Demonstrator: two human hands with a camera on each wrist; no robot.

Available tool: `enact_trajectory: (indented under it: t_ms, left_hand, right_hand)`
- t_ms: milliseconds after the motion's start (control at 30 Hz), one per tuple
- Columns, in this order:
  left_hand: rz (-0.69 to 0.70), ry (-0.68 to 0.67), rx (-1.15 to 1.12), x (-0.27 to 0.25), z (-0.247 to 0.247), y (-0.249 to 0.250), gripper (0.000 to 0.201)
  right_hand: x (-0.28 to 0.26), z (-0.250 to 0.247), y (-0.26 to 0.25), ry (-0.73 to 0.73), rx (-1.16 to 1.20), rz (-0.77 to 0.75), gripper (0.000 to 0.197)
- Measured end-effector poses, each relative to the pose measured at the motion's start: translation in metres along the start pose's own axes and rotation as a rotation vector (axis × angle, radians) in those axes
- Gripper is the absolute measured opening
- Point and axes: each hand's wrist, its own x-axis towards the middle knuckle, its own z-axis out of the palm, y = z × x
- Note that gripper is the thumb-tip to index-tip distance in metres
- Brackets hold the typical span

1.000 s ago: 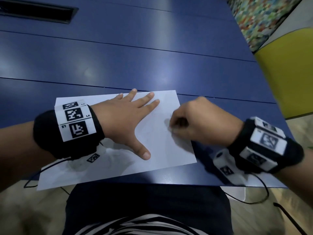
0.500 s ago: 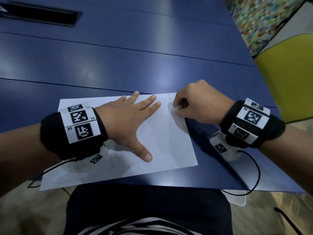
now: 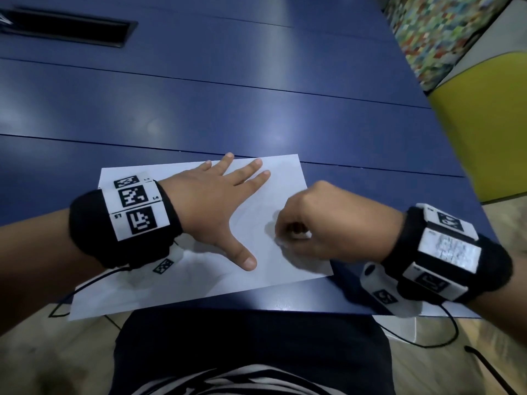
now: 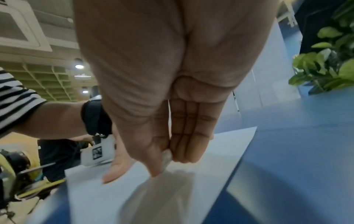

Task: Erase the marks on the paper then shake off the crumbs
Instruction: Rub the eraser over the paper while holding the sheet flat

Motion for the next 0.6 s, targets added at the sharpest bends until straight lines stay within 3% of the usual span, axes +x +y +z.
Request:
enact_trajectory:
  t_ms: [67, 233, 400, 533, 600]
  left_hand:
    - [-0.003, -0.001, 0.001, 0.0, 0.0, 0.001, 0.159]
    - [-0.009, -0.011, 0.01, 0.0, -0.001, 0.002, 0.159]
    - [-0.01, -0.006, 0.005, 0.001, -0.001, 0.0, 0.16]
    - [-0.01, -0.008, 0.02, 0.0, -0.002, 0.002, 0.159]
    - [-0.01, -0.01, 0.022, 0.0, -0.001, 0.001, 0.159]
  right_hand:
    - [0.002, -0.003, 0.0, -0.04, -0.007, -0.008, 0.015]
    - [0.015, -0.013, 0.024, 0.138, -0.087, 0.095, 0.014]
    - [0.004, -0.001, -0.005, -0.046, -0.03, -0.032, 0.014]
    - [0.009, -0.011, 0.018, 0.092, -0.066, 0.102, 0.012]
    - [0.004, -0.007, 0.014, 0.089, -0.066, 0.103, 0.01]
